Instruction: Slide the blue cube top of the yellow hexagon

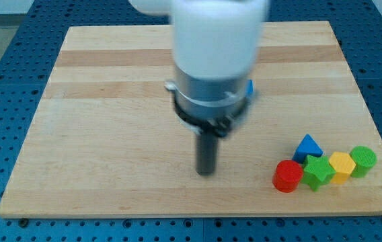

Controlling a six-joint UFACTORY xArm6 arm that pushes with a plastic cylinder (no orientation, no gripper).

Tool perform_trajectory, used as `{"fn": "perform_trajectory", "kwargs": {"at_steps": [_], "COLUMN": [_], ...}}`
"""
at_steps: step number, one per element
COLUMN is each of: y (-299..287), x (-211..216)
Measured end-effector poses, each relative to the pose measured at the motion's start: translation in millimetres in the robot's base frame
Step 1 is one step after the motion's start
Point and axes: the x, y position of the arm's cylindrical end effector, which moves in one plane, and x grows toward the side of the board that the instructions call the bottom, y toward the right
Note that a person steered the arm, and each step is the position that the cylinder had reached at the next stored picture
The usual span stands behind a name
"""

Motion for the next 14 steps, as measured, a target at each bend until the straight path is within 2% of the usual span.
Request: {"fn": "perform_trajectory", "kwargs": {"at_steps": [1, 2, 3, 4, 7, 9, 11, 14], "y": [-60, -69, -48, -24, 94, 139, 164, 177], "x": [-68, -115, -142, -149, -144, -126, -113, -71]}}
